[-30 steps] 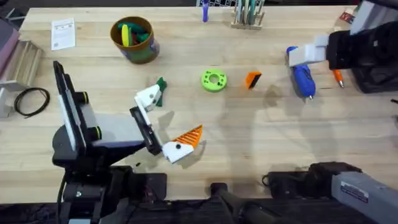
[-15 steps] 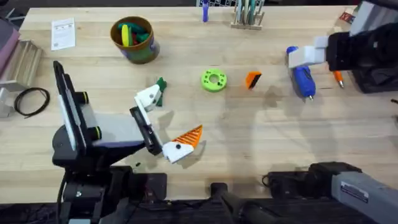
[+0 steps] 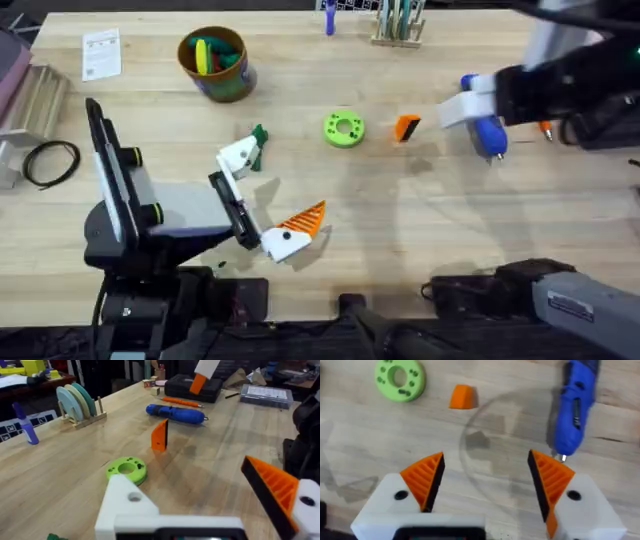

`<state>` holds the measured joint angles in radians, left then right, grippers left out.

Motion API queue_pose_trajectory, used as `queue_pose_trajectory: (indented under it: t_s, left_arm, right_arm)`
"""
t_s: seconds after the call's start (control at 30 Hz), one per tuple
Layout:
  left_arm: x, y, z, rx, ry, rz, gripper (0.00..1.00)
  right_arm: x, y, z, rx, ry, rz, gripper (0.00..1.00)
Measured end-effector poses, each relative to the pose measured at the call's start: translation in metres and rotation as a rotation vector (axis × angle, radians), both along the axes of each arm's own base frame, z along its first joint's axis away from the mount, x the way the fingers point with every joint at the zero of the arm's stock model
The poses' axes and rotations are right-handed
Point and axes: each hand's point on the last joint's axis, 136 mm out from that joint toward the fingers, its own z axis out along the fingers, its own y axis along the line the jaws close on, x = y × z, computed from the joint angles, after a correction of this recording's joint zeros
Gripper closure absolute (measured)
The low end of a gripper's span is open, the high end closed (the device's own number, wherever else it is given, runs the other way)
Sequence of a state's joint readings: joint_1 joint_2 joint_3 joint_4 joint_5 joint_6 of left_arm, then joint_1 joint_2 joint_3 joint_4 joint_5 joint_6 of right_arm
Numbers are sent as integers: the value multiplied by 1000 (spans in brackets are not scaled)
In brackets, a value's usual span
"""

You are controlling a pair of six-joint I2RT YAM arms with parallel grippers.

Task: Pick up the gripper from the table and insert it into the empty holder that is missing its gripper. Then pick up a screw, insert it into the mounting hole, and use the screwdriver to tighten it. Finally, clean up the table by picking up the vegetable and placing it into the bucket.

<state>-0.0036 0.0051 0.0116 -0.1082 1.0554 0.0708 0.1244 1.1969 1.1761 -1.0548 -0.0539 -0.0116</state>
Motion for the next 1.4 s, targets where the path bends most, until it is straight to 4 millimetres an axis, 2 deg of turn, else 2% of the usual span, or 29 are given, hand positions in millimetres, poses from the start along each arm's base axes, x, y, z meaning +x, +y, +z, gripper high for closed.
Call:
queue_pose_trajectory:
  t_s: [0.17,0.37,0.5,0.77,1.07,1.4]
  left_arm:
    - [0,0,0,0,0,0,15]
    - [0,0,0,0,1,0,15]
    - [0,0,0,0,1,0,15]
    - [0,0,0,0,0,0,15]
    - [0,0,0,0,0,0,15]
    - [0,0,0,0,1,0,15]
  right_arm:
    - [7,28,-6,-32,87,87,8]
    - [28,47,-6,-55,125,121,8]
    - [37,49,-16,-68,159,118,9]
    - [51,52,-51,-89,236,104,9]
    - [59,53,-75,-97,290,88,10]
    - [67,49,-96,-101,331,57,112]
